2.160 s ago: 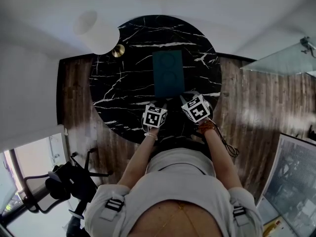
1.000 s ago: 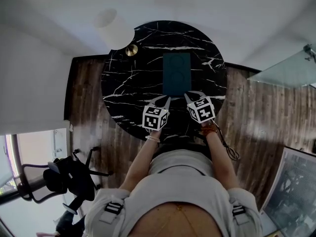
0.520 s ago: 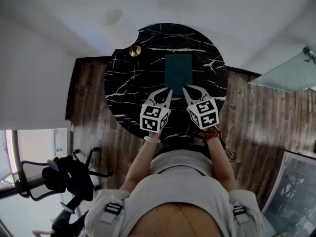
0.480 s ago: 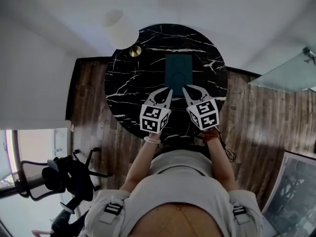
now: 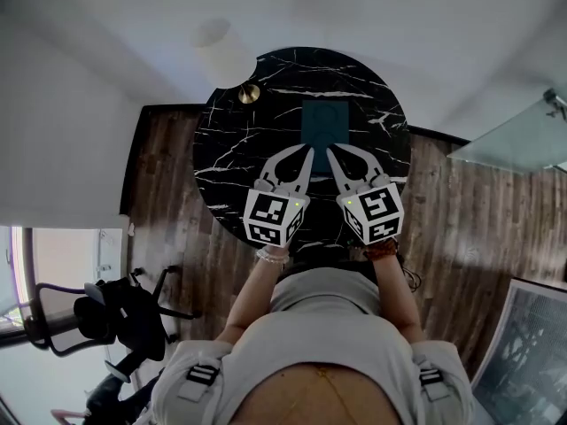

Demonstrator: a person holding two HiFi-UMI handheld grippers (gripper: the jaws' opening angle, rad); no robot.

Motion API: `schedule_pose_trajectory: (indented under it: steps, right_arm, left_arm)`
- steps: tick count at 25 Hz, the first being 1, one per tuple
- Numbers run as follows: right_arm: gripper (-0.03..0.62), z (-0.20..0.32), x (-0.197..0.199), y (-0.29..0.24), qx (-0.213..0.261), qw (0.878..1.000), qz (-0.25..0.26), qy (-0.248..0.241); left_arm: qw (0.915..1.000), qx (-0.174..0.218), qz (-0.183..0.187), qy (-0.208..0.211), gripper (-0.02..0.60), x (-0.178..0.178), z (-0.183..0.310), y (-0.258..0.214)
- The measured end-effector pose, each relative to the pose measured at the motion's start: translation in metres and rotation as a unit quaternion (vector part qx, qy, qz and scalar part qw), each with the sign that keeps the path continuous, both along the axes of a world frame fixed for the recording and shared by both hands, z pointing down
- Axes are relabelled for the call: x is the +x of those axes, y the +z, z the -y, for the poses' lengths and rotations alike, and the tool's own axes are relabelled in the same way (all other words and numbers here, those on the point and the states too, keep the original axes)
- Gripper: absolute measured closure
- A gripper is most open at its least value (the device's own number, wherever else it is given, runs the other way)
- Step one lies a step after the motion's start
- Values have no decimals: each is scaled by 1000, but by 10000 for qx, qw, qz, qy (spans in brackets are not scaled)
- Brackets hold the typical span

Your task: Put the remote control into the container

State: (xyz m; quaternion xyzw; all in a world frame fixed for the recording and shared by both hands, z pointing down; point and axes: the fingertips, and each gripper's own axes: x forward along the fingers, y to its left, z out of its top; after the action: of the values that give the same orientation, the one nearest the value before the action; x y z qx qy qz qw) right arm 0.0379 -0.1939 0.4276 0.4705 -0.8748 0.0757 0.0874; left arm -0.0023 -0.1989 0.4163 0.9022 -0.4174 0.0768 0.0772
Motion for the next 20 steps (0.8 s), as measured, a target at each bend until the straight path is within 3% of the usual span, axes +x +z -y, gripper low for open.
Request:
schedule_pose_trajectory:
  steps: [6,20]
  right_arm:
    - [583,-3,-1,-32,321,9993,185,21]
    - [583,-7,-8,-71,740,9969,255,-22]
  left_arm:
    - [9991,386,-164,-1,575,-3,-5,-36]
    - [9973,629,-364,-103,575,-14,-10,-62]
